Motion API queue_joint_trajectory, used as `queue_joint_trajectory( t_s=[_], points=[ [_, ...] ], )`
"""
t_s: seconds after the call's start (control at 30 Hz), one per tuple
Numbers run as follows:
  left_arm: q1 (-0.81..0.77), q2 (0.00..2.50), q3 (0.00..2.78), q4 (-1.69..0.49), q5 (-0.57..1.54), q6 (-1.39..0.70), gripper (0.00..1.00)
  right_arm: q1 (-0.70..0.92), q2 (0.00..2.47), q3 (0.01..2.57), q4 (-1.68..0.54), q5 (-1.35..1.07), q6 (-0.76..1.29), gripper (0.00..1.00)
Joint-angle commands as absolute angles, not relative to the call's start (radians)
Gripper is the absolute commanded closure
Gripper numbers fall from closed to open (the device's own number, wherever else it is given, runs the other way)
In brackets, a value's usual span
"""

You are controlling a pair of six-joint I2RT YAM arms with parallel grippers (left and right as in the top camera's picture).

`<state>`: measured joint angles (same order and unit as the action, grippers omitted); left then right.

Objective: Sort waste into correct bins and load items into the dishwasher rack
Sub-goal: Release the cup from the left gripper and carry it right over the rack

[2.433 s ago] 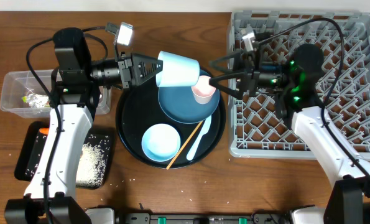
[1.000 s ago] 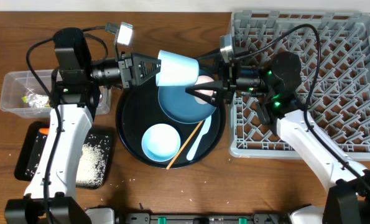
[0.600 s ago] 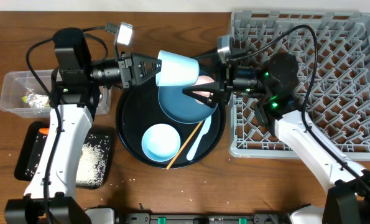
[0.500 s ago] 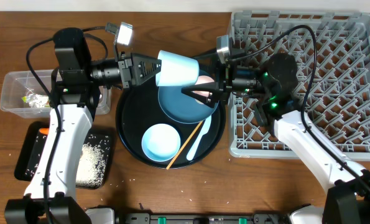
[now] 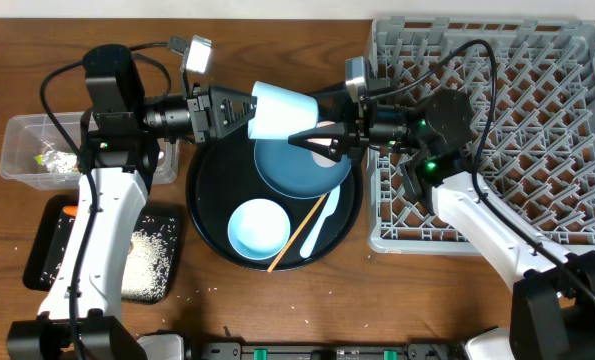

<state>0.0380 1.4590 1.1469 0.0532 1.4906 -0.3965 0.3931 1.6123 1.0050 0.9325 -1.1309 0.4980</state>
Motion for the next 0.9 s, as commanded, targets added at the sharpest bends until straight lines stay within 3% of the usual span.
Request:
queue_joint_trajectory(
  t_s=[0.0,0.43,0.87],
  points=[
    [0.033,1.464,1.137,0.050,1.492,-0.405,0.94,0.406,1.607,1.018,0.976,-1.133,0.540,0.59],
    [0.036,1.464,1.064,0.056,1.475,-0.398,0.94,0.393,1.607,1.030,0.984,-1.133,0.606,0.62],
    [0.120,1.464,1.064,0.065,1.169,-0.398,0.93,0.250,1.607,1.108,0.929,-1.208,0.802,0.63]
  ],
)
